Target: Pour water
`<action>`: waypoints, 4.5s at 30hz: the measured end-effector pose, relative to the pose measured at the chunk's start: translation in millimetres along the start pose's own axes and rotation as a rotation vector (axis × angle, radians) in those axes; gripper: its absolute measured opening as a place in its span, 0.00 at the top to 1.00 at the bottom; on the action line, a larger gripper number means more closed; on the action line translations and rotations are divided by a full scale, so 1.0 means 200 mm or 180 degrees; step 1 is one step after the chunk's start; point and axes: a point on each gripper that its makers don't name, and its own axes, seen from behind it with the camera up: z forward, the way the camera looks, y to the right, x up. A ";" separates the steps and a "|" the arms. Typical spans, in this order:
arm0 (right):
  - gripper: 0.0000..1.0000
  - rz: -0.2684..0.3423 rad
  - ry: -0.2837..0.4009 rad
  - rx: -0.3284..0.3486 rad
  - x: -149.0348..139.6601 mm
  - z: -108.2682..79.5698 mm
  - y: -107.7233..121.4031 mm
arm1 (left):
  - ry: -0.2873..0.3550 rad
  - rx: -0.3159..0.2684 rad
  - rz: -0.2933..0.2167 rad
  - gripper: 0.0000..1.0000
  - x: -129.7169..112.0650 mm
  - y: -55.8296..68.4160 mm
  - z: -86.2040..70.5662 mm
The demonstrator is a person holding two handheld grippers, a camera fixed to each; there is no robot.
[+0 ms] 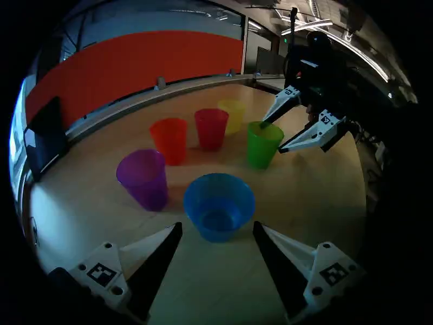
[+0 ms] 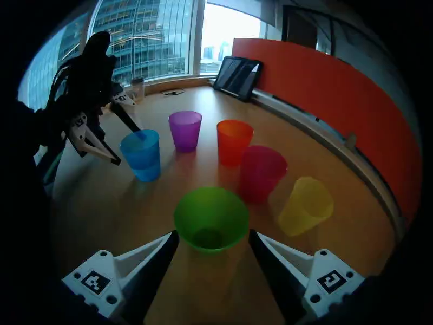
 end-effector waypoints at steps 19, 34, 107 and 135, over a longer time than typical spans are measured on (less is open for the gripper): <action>0.00 0.0229 0.0187 -0.0393 -0.10 -0.26 0.03 | 0.0198 0.0547 -0.0224 0.02 -0.06 -0.17 -0.26; 0.00 0.0425 0.0552 -0.0907 -0.06 -0.42 0.09 | 0.0755 0.1231 -0.0520 0.03 0.03 -0.40 -0.46; 0.00 0.1185 0.2022 -0.2979 0.09 -0.95 0.46 | 0.2082 0.2643 -0.0500 0.03 0.29 -0.48 -0.67; 0.00 0.1162 0.2015 -0.3013 0.18 -0.95 0.46 | 0.2095 0.2632 -0.0769 0.03 0.10 -0.55 -0.60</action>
